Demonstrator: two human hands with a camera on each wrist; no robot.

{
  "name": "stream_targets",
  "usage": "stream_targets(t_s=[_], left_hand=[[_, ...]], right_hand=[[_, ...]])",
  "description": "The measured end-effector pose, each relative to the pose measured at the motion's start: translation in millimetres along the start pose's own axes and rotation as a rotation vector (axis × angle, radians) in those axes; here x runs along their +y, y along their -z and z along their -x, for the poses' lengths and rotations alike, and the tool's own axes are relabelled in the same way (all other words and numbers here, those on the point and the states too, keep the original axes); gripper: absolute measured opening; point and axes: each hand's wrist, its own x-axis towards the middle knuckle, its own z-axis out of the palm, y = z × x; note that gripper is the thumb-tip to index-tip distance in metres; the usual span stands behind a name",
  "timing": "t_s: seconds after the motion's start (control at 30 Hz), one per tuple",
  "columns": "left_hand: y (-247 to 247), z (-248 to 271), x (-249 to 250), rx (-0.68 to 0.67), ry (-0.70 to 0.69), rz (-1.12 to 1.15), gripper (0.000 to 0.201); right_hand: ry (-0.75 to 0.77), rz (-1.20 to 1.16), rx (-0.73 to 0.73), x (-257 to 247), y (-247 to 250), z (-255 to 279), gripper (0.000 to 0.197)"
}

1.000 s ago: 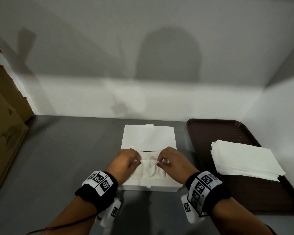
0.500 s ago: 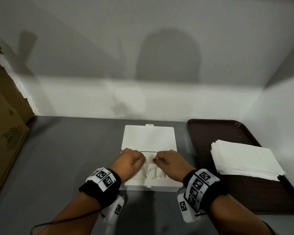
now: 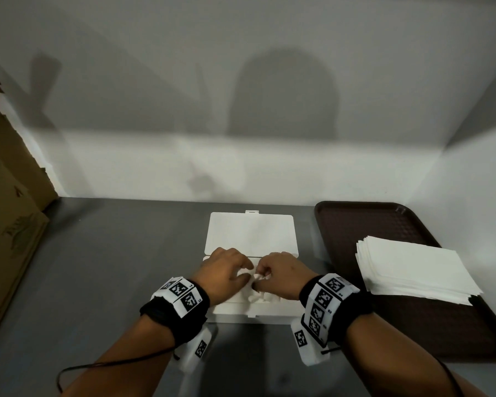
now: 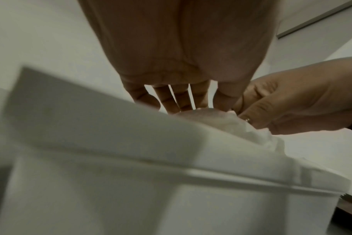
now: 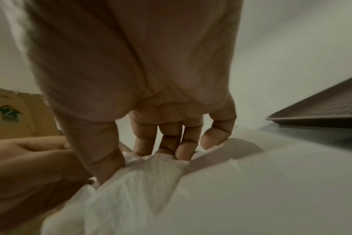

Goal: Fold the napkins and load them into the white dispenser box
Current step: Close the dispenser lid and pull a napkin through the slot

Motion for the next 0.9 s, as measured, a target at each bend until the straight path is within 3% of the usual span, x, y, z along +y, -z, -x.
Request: stream_targets(t_s=[0.13,0.27,0.43,0.6,0.9], left_hand=[[5,-8,4,-0.036,0.026,0.055,0.071],[13,-12,10,-0.002,0.117,0.265,0.032],[15,-17,8,-0.046,0.174,0.447,0.029],[12,-19,11,-0.009,0.246,0.617,0.027],[13,-21,8,-0.004,0.270,0.607,0.040]], right_hand=[[0.023,-0.144,0.004,-2,15,-7,0.012],[-0.013,-0.317,-0.037,2,24,-14,0.009],[-0.044,-0.355,-0.118,12,25,-21,0.020],[-0.067,-0.572,-0.124,19,24,-25,0.026],[-0.081,-0.683,-0.153,25,19,-28,0.020]])
